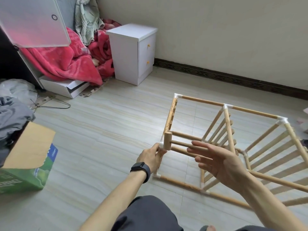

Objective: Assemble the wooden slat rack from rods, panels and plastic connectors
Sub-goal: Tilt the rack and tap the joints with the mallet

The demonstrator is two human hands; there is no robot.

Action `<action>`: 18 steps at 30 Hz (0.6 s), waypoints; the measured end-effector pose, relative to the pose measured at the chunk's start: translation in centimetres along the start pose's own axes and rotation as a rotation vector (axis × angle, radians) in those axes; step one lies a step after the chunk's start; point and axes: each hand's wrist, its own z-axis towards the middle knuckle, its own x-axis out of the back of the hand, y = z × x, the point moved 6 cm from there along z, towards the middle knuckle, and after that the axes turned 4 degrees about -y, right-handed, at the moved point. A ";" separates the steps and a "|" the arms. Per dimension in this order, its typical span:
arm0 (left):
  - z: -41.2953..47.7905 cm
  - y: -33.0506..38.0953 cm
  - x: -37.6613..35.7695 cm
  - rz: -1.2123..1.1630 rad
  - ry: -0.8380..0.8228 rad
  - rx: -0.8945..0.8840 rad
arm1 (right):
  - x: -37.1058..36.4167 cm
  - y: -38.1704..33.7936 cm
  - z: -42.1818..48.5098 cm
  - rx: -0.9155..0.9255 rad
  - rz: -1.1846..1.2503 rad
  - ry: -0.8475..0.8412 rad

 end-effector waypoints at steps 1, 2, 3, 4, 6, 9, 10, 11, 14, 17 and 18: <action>0.1 0.0 0.0 0.002 0.003 0.000 | 0.0 0.1 0.1 0.001 -0.003 -0.014; 0.1 0.0 0.1 0.005 0.009 -0.001 | -0.1 0.2 0.2 0.008 -0.024 -0.022; 0.1 -0.1 0.1 0.007 0.018 0.001 | -0.1 0.3 0.3 0.024 -0.063 -0.023; 0.1 -0.1 0.1 0.009 0.031 0.003 | -0.1 0.2 0.4 0.047 -0.109 -0.022; 0.0 -0.1 0.0 0.010 0.043 -0.003 | 0.1 0.3 0.4 0.093 -0.176 0.003; 0.1 -0.3 0.0 0.017 0.036 0.012 | 0.5 0.4 0.5 0.138 -0.352 0.093; 0.1 -0.4 0.0 0.022 0.034 0.012 | 0.7 0.6 0.5 0.144 -0.420 0.121; 0.1 -0.3 0.0 0.024 0.032 0.009 | 0.8 0.7 0.5 0.149 -0.483 0.137; 0.1 -0.2 0.0 0.023 0.024 0.008 | 1.3 1.3 0.3 0.151 -0.832 0.153; 0.1 -0.3 0.0 0.035 0.017 0.020 | 1.7 1.6 0.2 0.141 -1.249 0.222; 0.1 -0.3 0.0 0.036 0.014 0.020 | 1.8 1.6 0.3 0.141 -1.320 0.238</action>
